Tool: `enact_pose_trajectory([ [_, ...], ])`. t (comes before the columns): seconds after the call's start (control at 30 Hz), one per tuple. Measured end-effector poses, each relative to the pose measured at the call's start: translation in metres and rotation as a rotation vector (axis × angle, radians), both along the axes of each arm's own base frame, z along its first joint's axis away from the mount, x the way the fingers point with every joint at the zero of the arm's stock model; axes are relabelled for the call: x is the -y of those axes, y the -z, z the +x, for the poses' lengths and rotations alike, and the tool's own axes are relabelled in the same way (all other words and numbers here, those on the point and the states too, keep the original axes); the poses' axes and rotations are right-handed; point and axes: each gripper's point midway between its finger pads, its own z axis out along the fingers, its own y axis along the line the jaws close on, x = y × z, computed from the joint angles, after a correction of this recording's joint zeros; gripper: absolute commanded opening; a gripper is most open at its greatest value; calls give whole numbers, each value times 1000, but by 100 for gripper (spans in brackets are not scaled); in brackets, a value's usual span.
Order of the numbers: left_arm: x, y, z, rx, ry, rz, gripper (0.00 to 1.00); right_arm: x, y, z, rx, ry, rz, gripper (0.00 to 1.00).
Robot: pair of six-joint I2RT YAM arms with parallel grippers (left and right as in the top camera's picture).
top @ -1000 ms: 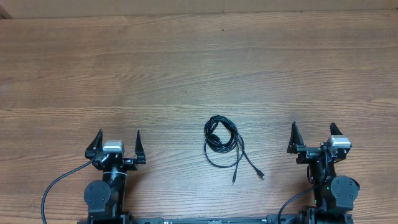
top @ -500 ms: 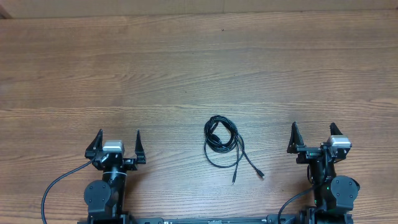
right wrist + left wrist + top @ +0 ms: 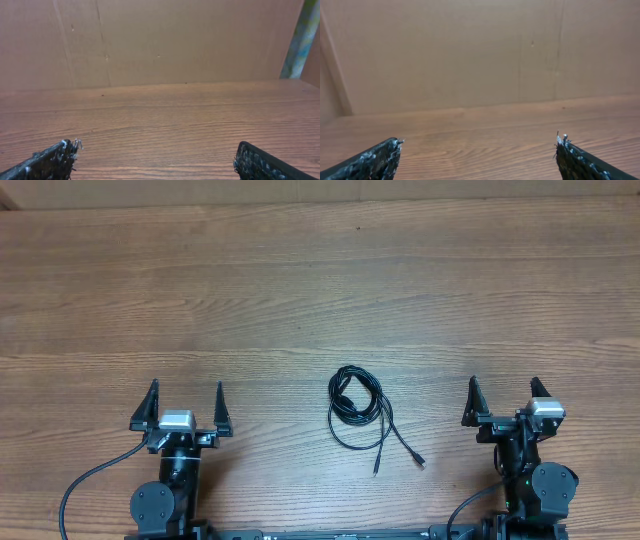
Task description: Untangle cables
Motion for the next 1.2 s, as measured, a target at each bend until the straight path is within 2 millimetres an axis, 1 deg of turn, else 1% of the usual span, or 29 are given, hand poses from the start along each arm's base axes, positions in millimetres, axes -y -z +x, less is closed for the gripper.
enact_pose_trajectory([
  [0.17, 5, 3, -1, -37, 32, -41, 100, 0, 0, 0, 0, 0, 0, 100],
  [0.27, 7, -4, -4, -64, 43, -51, 100, 0, 0, 0, 0, 0, -1, 100],
  [0.4, 9, -32, -13, -66, 53, -59, 100, 0, 0, 0, 1, 0, 0, 100],
  [0.53, 17, -59, -17, -94, 96, -63, 100, -1, 0, 0, 1, -4, -1, 100],
  [0.67, 28, -73, -13, -183, 160, -74, 99, -1, 0, 0, 0, -4, 0, 100],
  [0.83, 46, -98, 1, -297, 272, -99, 100, -1, 0, 0, 2, -4, -1, 100],
  [0.93, 56, -107, 11, -393, 328, -143, 100, -1, 0, 0, 1, -4, 0, 100],
  [1.0, 64, -108, 18, -456, 362, -162, 100, -1, 0, 0, 1, -4, -1, 100],
  [1.1, 86, -105, 27, -560, 436, -179, 100, -1, 0, 0, 1, -4, -1, 100],
  [1.2, 118, -98, 35, -658, 530, -160, 100, -1, 0, 0, 1, -4, 0, 100],
])
